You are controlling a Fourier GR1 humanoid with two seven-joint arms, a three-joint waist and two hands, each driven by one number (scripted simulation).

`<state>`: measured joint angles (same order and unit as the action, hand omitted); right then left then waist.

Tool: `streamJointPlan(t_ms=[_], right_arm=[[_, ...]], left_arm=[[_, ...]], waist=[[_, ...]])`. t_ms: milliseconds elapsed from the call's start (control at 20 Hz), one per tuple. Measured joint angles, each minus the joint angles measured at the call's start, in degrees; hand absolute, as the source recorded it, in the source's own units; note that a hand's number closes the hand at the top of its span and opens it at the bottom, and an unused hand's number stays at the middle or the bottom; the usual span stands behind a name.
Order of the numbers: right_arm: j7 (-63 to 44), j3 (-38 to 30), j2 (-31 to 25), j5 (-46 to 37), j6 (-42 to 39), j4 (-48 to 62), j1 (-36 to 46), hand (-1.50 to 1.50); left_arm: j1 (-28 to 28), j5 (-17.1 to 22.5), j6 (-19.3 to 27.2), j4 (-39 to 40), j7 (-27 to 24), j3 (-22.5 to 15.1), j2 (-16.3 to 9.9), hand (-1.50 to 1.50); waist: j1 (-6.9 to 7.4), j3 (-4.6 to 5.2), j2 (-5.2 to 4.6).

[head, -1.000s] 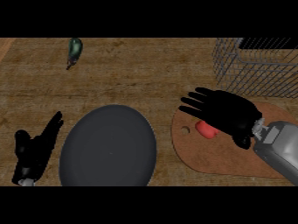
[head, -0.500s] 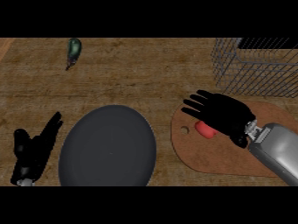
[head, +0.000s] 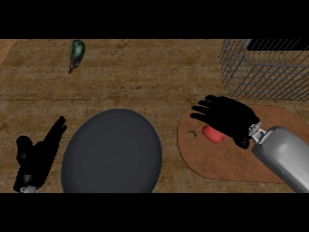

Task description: Pick the bell pepper from the cutting board and place it in the basket

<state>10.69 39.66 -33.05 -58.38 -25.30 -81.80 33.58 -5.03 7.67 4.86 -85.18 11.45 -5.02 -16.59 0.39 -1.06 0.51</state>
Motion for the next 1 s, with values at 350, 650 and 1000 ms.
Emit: streamJointPlan(t_ms=[350,650,1000], right_arm=[[4.62,1.33,0.17,-4.81,5.44,2.25,1.62,1.5],[-1.81,-0.9,4.89,-6.17,5.6,3.8,-0.46,1.5],[-28.88,-11.47,19.79,-3.72,3.54,5.29,-6.65,1.5]], left_arm=[[0.27,0.42,-1.32,0.43,0.6,0.76,-0.25,0.0],[-0.52,-0.43,-0.38,-0.55,1.11,1.01,0.18,0.0],[-2.41,0.41,-0.56,-1.98,1.57,2.21,-0.3,0.0]], waist=[[0.09,-0.01,0.16],[-0.36,0.31,0.41],[-2.11,0.79,0.92]])
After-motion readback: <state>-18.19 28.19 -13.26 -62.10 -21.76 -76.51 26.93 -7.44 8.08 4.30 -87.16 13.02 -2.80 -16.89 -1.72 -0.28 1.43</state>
